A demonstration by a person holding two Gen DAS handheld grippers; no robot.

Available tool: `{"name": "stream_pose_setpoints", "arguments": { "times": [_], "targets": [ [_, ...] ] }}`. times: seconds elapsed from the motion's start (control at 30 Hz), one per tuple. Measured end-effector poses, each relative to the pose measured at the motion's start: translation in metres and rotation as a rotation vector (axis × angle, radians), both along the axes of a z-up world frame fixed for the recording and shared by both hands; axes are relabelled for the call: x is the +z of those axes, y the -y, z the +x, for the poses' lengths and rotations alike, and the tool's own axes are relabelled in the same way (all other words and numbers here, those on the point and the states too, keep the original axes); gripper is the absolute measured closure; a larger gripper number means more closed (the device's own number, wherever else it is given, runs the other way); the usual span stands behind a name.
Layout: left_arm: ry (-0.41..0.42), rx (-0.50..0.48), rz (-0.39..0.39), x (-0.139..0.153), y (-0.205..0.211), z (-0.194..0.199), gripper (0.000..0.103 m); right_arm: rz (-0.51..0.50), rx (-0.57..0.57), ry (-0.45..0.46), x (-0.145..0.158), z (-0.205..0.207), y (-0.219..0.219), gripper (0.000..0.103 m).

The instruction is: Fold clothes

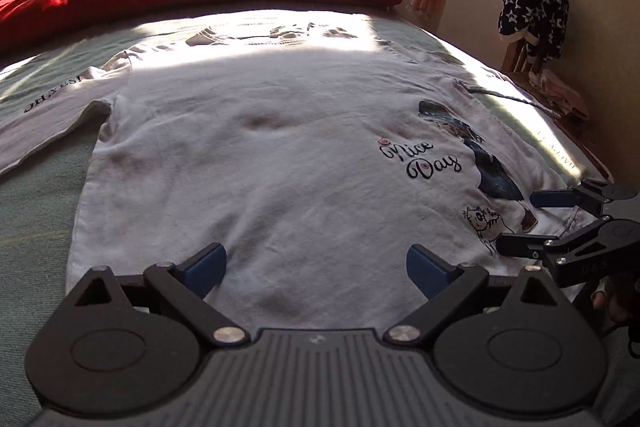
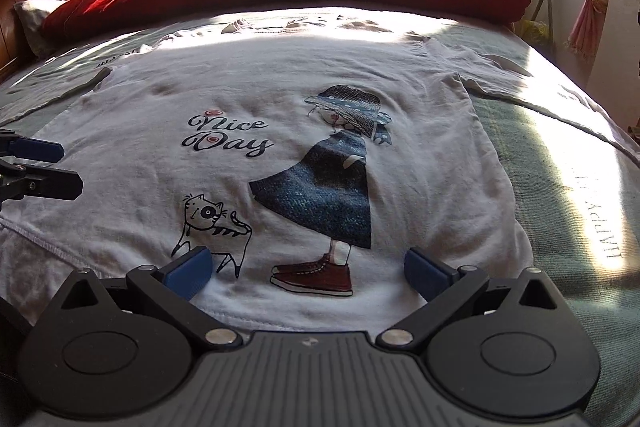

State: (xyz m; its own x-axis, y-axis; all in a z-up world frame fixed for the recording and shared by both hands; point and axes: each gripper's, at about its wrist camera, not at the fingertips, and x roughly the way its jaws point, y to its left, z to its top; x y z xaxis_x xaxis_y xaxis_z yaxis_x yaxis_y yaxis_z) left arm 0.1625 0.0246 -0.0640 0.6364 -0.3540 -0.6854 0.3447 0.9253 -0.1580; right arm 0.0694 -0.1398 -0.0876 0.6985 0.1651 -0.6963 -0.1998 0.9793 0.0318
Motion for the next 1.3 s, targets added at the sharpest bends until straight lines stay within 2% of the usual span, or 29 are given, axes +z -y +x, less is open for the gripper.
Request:
{"name": "stream_pose_setpoints", "arguments": {
  "times": [0.13, 0.27, 0.5, 0.83, 1.17, 1.3],
  "targets": [
    [0.003, 0.136, 0.009, -0.004, -0.029, 0.016, 0.006, -0.019, -0.004, 0.026, -0.002, -0.004, -0.003, 0.000],
    [-0.020, 0.205, -0.062, 0.002, -0.043, 0.021, 0.006, -0.012, 0.000, 0.058, -0.004, -0.008, -0.002, 0.000],
    [-0.022, 0.112, -0.119, 0.013, -0.010, -0.004, 0.005, -0.004, 0.002, 0.089, -0.005, -0.011, -0.001, 0.000],
    [-0.012, 0.352, -0.007, 0.004, -0.020, -0.014, 0.005, 0.004, 0.019, 0.068, -0.003, -0.010, 0.003, 0.000],
    [0.000, 0.229, -0.041, 0.018, 0.009, -0.033, 0.005, -0.020, 0.002, 0.005, 0.007, -0.009, -0.001, 0.000],
    [0.013, 0.177, -0.030, 0.022, 0.023, -0.038, 0.005, -0.017, 0.003, -0.004, 0.013, -0.013, -0.001, 0.000]
  ]
}}
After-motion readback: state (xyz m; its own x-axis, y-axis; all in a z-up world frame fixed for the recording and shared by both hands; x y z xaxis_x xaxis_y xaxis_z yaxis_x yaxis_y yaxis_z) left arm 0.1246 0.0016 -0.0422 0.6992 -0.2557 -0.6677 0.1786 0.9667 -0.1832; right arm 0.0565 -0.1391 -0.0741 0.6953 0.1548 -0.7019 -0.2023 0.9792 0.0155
